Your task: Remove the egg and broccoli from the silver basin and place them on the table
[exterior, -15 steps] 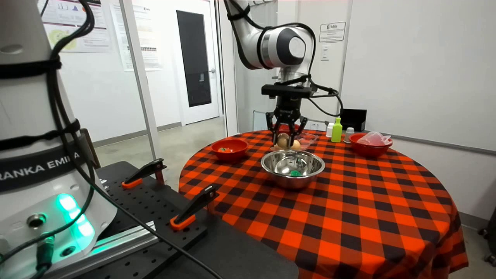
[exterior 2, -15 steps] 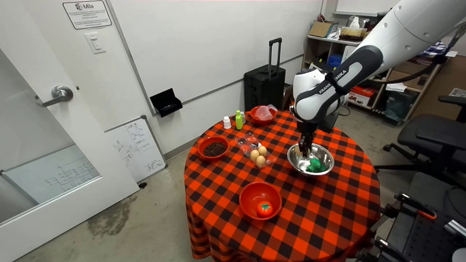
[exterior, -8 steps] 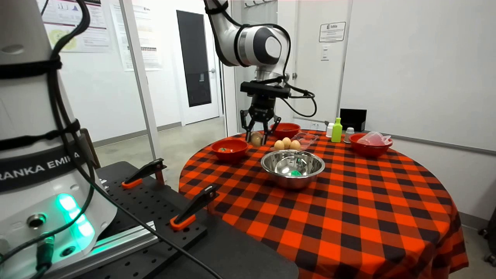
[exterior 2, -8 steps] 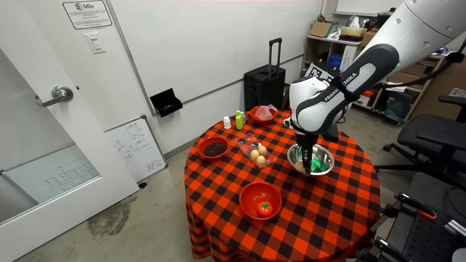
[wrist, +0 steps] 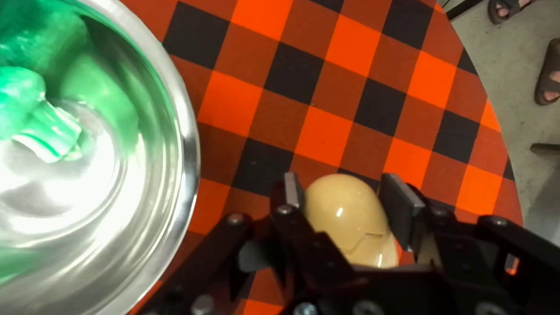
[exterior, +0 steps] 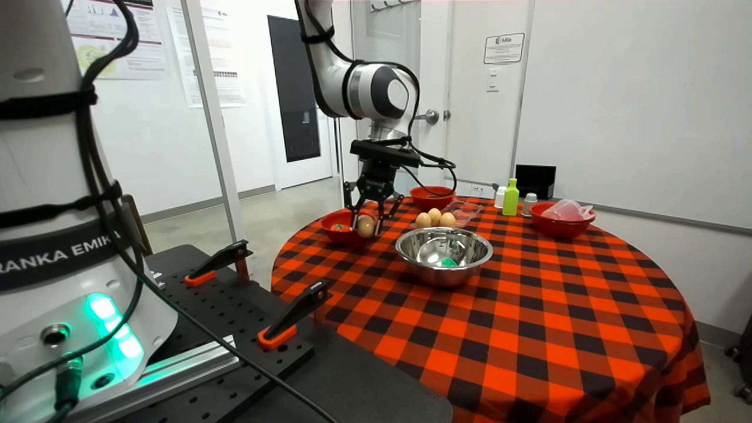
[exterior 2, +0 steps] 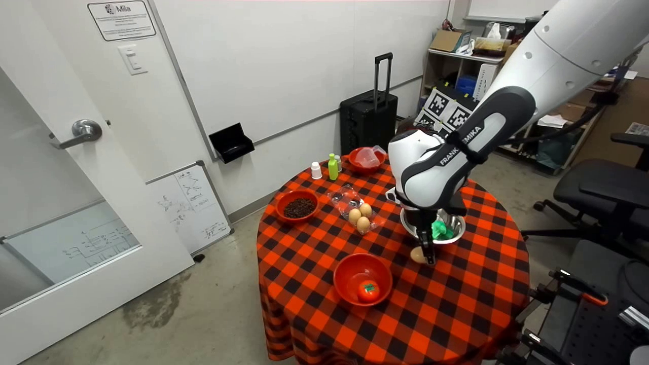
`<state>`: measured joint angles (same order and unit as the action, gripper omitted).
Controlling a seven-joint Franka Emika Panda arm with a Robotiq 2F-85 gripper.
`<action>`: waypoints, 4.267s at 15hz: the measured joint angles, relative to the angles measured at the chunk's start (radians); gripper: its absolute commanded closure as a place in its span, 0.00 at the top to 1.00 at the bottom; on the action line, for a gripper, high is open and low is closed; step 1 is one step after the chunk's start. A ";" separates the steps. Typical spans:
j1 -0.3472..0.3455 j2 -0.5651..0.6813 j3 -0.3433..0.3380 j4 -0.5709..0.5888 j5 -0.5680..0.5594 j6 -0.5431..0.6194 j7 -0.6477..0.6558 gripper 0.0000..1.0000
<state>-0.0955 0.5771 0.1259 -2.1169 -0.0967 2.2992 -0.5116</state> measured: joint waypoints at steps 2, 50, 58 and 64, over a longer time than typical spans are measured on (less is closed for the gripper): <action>0.013 0.051 -0.004 0.036 -0.016 0.000 0.001 0.23; -0.012 0.039 -0.183 0.199 -0.053 -0.056 0.138 1.00; -0.060 0.069 -0.221 0.209 -0.053 -0.052 0.170 1.00; -0.060 0.131 -0.241 0.232 -0.054 -0.036 0.227 1.00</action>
<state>-0.1559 0.7080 -0.1149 -1.8850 -0.1508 2.2637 -0.2845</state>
